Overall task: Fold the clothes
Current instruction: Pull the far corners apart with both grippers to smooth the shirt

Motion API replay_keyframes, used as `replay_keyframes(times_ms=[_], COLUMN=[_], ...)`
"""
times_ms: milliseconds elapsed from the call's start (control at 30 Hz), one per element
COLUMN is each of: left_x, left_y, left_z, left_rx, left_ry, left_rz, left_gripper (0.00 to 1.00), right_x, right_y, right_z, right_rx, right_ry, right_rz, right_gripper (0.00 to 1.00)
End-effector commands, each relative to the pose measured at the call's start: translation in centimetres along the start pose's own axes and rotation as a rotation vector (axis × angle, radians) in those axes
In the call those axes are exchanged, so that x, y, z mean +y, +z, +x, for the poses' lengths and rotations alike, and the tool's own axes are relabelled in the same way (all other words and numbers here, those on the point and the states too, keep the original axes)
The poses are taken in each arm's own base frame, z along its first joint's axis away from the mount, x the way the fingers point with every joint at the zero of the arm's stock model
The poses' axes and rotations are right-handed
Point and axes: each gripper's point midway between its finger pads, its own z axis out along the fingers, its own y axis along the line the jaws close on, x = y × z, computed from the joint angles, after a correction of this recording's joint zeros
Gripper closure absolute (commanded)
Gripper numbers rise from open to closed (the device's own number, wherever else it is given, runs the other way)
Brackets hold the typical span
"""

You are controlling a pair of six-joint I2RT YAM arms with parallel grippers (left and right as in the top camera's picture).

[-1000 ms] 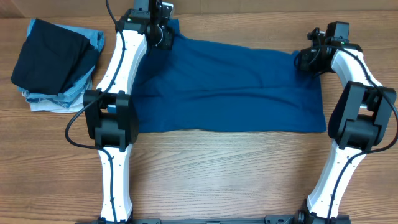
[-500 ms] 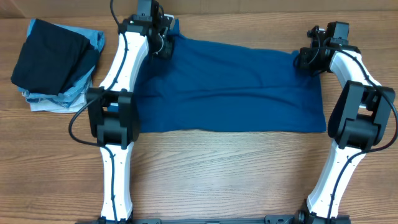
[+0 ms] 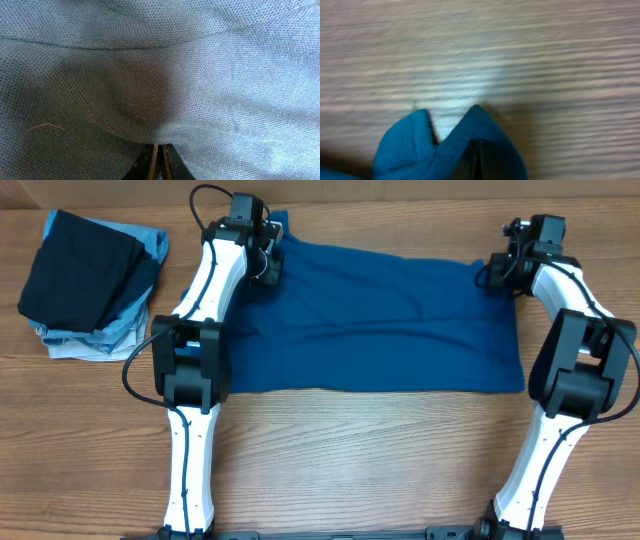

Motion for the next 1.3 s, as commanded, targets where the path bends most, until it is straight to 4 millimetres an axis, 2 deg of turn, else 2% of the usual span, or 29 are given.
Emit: replay_keyframes(times_ms=[0,33,133,200,267,333,367,400,433,500,533,600,667,733,833,1000,1100,1200,1233,1267], left_x=[0.9,0.9,1.0,1.1,1.1,1.0,1.0,1.0,0.6,-1.0,-2.0,-2.6,-2.6,-2.3,-1.8,-2.6,-2.6,-2.2,-2.3,-2.3], left_y=[1.9,1.9,1.9,1.8,1.4,0.4,-0.4,-1.7,-3.0,-5.8,-7.4,-9.4,-9.3,-8.6,-6.5,-1.2,0.3,0.5,0.4,0.4], left_z=[2.0,2.0,1.6,0.9,-0.2,-2.1,-3.4,-5.1,-6.8,-9.5,-10.6,-12.1,-12.1,-12.4,-12.2,-10.4,-10.1,-10.6,-10.7,-10.7], left_rx=[0.066,0.065,0.052,0.026,-0.015,-0.078,-0.121,-0.176,-0.226,-0.317,-0.357,-0.414,-0.413,-0.432,-0.420,-0.364,-0.356,-0.377,-0.384,-0.382], left_ry=[-0.018,-0.019,-0.017,-0.015,-0.012,-0.011,-0.007,-0.001,0.002,0.025,0.040,0.041,0.050,0.178,0.199,0.204,0.204,0.205,0.207,0.207], left_rz=[-0.035,-0.035,-0.043,-0.045,-0.047,-0.049,-0.051,-0.053,-0.041,0.040,0.088,0.117,0.115,0.072,0.050,0.110,0.108,0.088,0.087,0.088], left_gripper=[0.92,0.92,0.91,0.89,0.85,0.86,0.89,0.83,0.60,0.35,0.27,0.30,0.25,0.28,0.29,0.29,0.27,0.27,0.28,0.32], right_x=[-6.6,-7.6,-8.1,-7.1,-5.8,-5.0,-4.7,-4.5,-4.4,-4.3,-4.3,-4.1,-3.5,-2.7,-1.7,-1.5,-1.6,-1.6,-1.7,-1.7], right_y=[1.8,1.5,1.2,0.9,0.4,-0.5,-1.4,-2.4,-3.3,-4.6,-4.9,-4.9,-4.8,-4.7,-4.6,-4.6,-4.5,-4.0,-3.4,-3.2], right_z=[3.3,3.1,1.8,0.2,-1.7,-3.8,-5.1,-6.1,-6.9,-7.8,-7.8,-7.0,-6.1,-5.3,-5.0,-5.1,-5.4,-5.5,-5.2,-5.1], right_rx=[0.068,0.056,0.018,-0.020,-0.062,-0.098,-0.109,-0.110,-0.108,-0.103,-0.093,-0.062,-0.024,0.014,0.033,0.028,0.016,-0.004,-0.004,-0.002], right_ry=[0.135,0.169,0.170,0.159,0.144,0.135,0.132,0.128,0.127,0.136,0.167,0.208,0.211,0.208,0.196,0.192,0.190,0.188,0.188,0.188], right_rz=[0.146,0.153,0.131,0.093,0.040,0.026,0.023,0.021,0.020,0.020,0.020,0.012,-0.011,-0.018,-0.027,-0.026,-0.026,-0.025,-0.025,-0.025], right_gripper=[0.96,0.96,0.93,0.81,0.60,0.48,0.45,0.43,0.42,0.41,0.41,0.41,0.41,0.41,0.41,0.41,0.41,0.41,0.36,0.36])
